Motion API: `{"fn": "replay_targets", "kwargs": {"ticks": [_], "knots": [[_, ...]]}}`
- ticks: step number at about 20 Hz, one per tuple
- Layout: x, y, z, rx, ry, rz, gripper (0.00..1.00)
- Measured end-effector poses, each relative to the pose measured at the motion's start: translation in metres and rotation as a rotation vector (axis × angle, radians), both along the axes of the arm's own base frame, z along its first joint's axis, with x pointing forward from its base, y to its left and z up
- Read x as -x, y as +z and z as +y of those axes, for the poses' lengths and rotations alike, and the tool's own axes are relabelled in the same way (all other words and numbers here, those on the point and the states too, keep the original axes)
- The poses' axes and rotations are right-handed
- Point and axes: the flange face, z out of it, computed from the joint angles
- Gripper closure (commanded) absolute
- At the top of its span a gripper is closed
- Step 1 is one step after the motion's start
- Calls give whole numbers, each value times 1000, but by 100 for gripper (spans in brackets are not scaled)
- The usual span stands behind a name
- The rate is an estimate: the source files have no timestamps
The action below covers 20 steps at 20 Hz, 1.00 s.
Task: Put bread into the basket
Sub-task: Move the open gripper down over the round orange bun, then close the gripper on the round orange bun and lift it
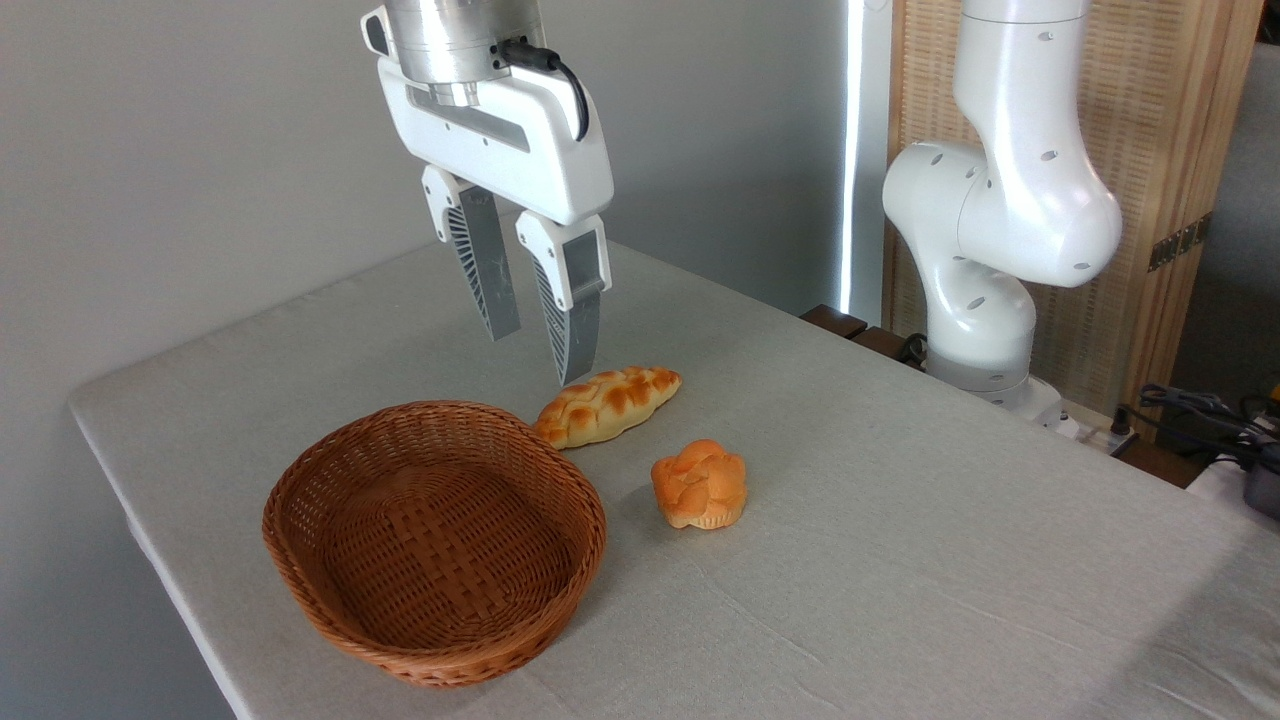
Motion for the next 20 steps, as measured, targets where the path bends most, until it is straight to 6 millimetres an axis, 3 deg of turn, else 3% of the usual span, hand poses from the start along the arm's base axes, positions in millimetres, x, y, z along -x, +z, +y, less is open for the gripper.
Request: {"fn": "replay_targets", "kwargs": {"ticks": [8, 13, 16, 20], "knots": [[50, -55, -6, 5, -52, -2, 0], [81, -119, -9, -91, -122, 52, 0], [97, -148, -19, -102, -157, 97, 0], [109, -182, -23, -106, -174, 129, 13]]}}
